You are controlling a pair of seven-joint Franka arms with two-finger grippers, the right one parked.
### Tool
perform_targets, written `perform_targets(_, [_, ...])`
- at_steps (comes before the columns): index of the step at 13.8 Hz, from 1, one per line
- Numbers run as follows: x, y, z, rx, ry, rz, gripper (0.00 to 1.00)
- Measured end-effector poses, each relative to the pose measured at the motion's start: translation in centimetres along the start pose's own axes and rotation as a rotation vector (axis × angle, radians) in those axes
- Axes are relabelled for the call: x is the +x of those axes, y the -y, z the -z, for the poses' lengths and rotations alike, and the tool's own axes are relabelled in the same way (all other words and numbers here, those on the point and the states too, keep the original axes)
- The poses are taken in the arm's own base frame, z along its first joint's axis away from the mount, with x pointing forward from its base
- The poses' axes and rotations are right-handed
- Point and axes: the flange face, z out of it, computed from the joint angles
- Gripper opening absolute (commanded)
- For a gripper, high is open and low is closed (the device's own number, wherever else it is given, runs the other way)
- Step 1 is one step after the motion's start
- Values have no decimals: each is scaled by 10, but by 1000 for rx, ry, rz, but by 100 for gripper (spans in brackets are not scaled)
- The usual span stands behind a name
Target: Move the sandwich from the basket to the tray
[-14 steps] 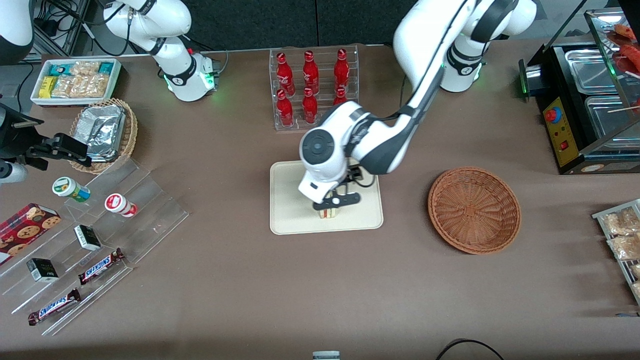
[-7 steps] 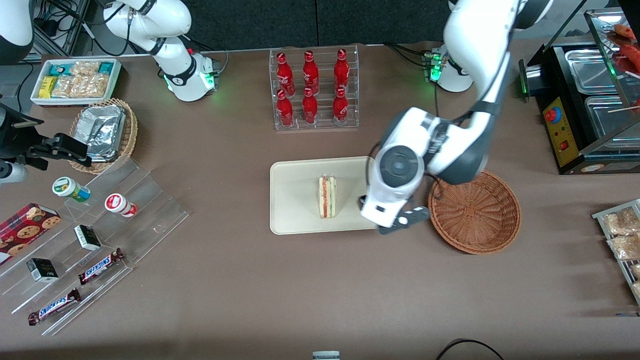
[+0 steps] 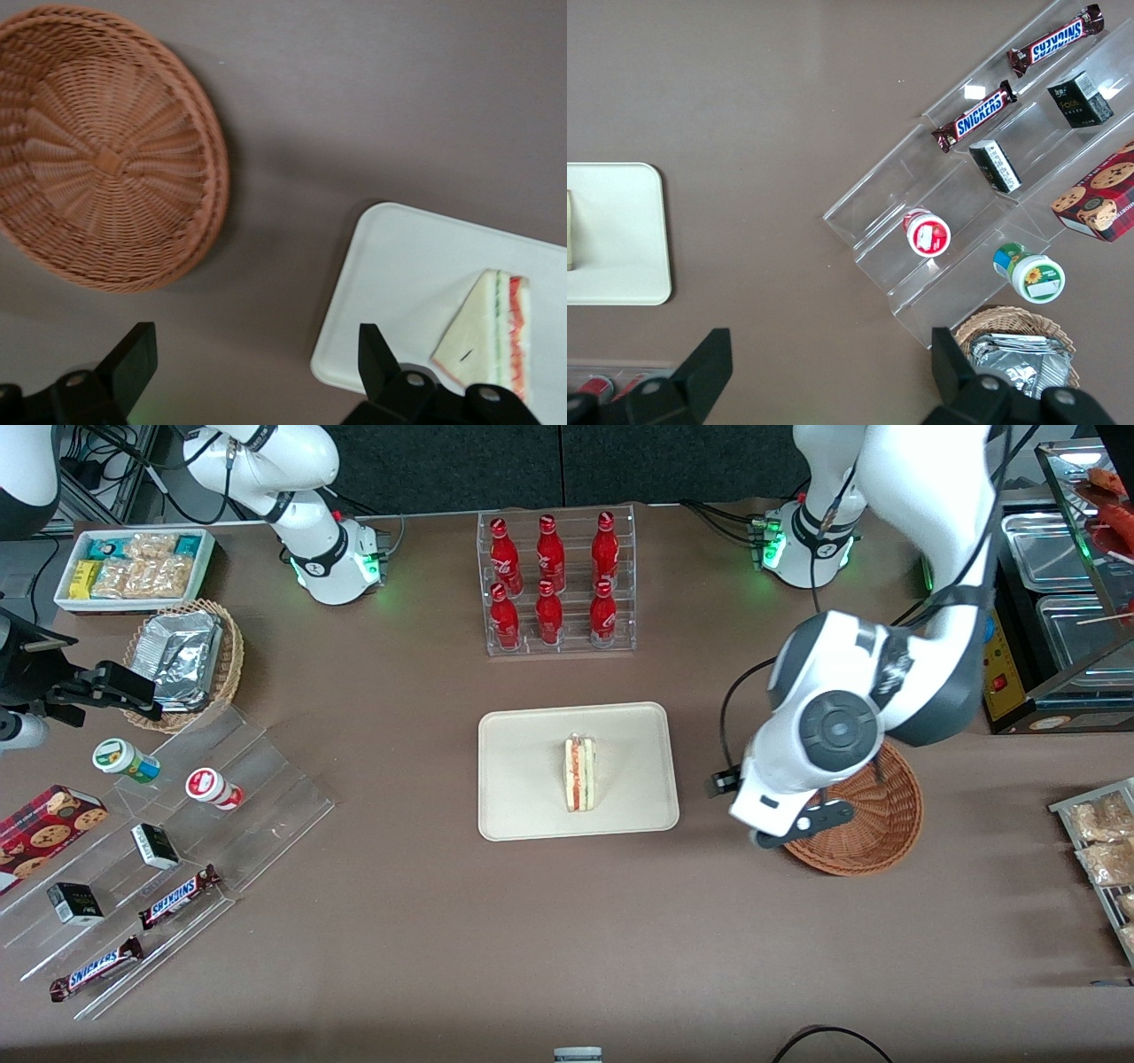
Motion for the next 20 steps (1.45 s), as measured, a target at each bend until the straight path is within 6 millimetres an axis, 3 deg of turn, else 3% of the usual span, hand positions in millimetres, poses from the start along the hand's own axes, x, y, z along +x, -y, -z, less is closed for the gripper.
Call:
perform_targets(3, [3, 69, 32, -50, -3, -60, 100])
perform_targets(6, [-14, 124, 60, -64, -1, -101, 100])
perform_targets(10, [-47, 155, 90, -51, 37, -164, 100])
perform_targets(16, [-70, 217, 121, -43, 91, -250, 100])
perform_targets(20, [-85, 233, 136, -27, 89, -249, 100])
